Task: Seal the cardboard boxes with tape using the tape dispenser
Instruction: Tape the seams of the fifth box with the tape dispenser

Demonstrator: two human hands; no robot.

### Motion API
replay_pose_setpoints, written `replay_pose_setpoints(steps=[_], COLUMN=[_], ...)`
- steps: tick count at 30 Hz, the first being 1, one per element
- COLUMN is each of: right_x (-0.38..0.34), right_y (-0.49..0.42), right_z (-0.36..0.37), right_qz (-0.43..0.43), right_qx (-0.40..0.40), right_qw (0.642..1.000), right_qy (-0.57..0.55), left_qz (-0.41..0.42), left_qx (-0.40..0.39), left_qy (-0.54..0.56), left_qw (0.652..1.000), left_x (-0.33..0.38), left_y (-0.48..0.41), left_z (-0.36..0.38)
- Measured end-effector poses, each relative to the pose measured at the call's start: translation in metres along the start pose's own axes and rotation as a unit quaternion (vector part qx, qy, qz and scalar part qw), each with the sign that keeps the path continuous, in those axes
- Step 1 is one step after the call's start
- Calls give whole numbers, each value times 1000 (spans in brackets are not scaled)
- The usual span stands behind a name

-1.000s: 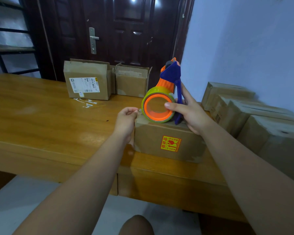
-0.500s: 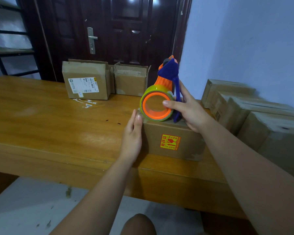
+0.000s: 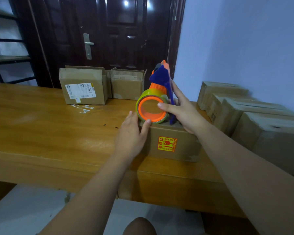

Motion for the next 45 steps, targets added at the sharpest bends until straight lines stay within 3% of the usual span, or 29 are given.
replay_pose_setpoints(steps=[7, 12, 20, 26, 33, 42, 45], right_x=[-26, -43, -51, -62, -55, -57, -59], right_y=[-8, -13, -4, 3, 23, 40, 53], right_z=[5, -1, -56, -72, -108, -135, -153], right_qz=[-59, -108, -58, -58, -23, 0, -1], right_qx=[-45, -80, -90, -114, -65, -58, -33], right_qw=[991, 955, 921, 869, 919, 893, 899], right_qy=[108, 265, 375, 477, 388, 446, 436], left_qz=[17, 17, 23, 21, 17, 13, 6], left_qx=[25, -5, -20, -20, -23, -30, -29], left_qy=[-110, -206, -236, -247, -235, -234, -234], left_qw=[993, 978, 971, 969, 972, 972, 972], left_x=[1, 5, 12, 15, 21, 26, 27], left_y=[-3, -3, -1, 1, 4, 6, 7], left_z=[-1, -1, -1, 1, 3, 2, 3])
Point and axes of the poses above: each hand's wrist, its own y-axis away from the middle knuckle, its own z-axis out of the palm, x = y × z, the point moved 5 cm from there along -y, towards the middle knuckle, and after that the axes turned 7 degrees about x, right-handed, at the moved point
